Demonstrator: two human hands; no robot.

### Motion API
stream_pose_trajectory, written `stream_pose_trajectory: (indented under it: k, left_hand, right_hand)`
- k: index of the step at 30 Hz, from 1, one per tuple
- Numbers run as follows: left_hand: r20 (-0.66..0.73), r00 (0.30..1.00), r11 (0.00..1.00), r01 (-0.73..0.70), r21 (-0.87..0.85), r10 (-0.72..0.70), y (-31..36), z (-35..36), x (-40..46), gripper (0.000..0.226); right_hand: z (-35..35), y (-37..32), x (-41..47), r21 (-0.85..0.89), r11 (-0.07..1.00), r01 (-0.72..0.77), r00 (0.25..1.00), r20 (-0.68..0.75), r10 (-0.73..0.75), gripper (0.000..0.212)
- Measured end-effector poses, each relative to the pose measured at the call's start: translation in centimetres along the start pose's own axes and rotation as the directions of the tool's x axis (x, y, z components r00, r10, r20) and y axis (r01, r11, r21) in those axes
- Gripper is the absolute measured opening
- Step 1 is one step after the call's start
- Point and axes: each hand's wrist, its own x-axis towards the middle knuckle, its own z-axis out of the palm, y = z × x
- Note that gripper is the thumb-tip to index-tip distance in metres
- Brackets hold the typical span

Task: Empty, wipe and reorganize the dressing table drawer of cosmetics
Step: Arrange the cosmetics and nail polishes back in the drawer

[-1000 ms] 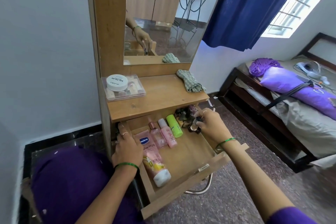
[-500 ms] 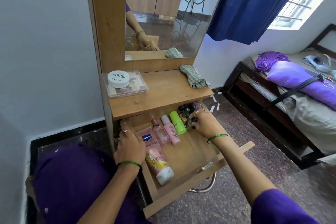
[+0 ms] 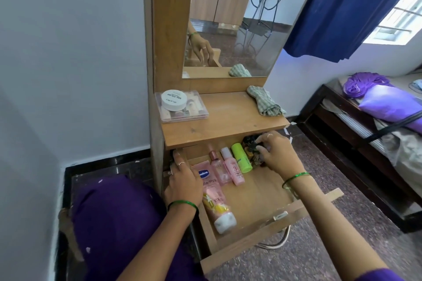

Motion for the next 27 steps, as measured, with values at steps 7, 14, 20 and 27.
stream_pose_trajectory:
  k: [7,14,20,27]
  left_hand:
    - [0.005,1.000,1.000,0.001,0.000,-0.001,0.0,-0.1,-0.1,0.060]
    - [0.020,1.000,1.000,-0.001,0.000,0.001,-0.1,0.0,-0.1,0.064]
    - [0.010,1.000,1.000,-0.007,-0.004,0.007,0.0,0.0,0.0,0.061]
    - [0.011,1.000,1.000,-0.001,-0.010,0.002,-0.1,0.0,0.2,0.061]
  right_hand:
    - [0.3,-8.3,1.3,0.143,0.957,0.253,0.968,-0.037,-0.250,0.014]
    - [3.1,-15.6,6.0,0.112,0.943,0.313,0.945,0.059,-0.321,0.054]
    - [5.8,-19.2,9.1,0.119,0.960,0.252,0.964,0.055,-0.260,0.061]
    - [5.7,-19.5,10.3,0.103,0.964,0.245,0.965,0.066,-0.252,0.046]
